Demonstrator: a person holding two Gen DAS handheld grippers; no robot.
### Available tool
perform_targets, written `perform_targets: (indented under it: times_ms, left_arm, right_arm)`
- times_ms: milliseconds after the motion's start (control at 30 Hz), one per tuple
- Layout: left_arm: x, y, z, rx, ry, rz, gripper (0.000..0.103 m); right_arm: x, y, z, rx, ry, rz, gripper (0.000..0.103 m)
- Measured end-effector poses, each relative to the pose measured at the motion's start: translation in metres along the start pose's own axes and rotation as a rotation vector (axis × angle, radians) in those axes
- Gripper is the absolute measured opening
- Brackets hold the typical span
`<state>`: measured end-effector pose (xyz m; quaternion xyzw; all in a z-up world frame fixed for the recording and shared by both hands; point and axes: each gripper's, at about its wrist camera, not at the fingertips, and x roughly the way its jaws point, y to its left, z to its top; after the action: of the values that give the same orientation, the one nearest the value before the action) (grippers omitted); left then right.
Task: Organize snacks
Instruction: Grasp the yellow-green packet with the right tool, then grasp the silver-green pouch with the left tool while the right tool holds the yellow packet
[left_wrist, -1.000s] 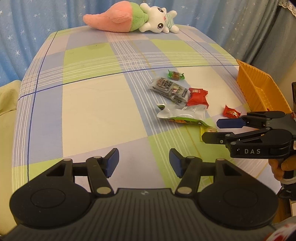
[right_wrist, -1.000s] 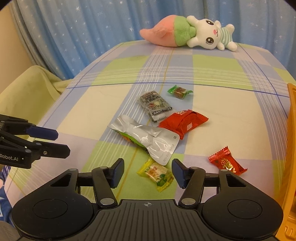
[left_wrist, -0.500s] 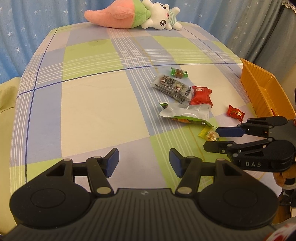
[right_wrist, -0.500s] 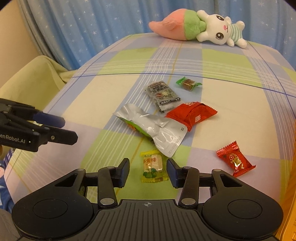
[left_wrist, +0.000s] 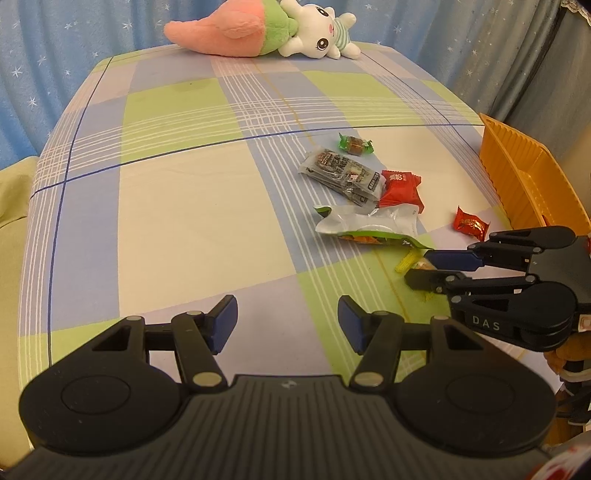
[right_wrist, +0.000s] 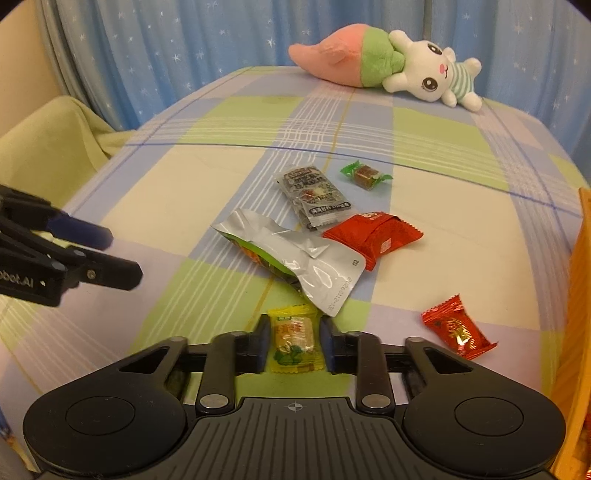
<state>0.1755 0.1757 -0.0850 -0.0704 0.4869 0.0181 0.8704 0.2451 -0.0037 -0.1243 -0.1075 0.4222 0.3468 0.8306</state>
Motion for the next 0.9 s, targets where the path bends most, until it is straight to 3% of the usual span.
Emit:
perform_targets:
  times_ms: [467, 900]
  left_arm:
    - [0.008, -0.015, 0.01, 0.101, -0.02, -0.027, 0.057]
    - [0.032, -0.047, 0.031, 0.36, -0.071, -0.073, 0.057]
  right_arm:
    - [-0.009, 0.0, -0.011, 0.025, 0.017, -0.035, 0.022]
    - [-0.046, -0.031, -0.014, 0.215, -0.035, -0.059, 0.022]
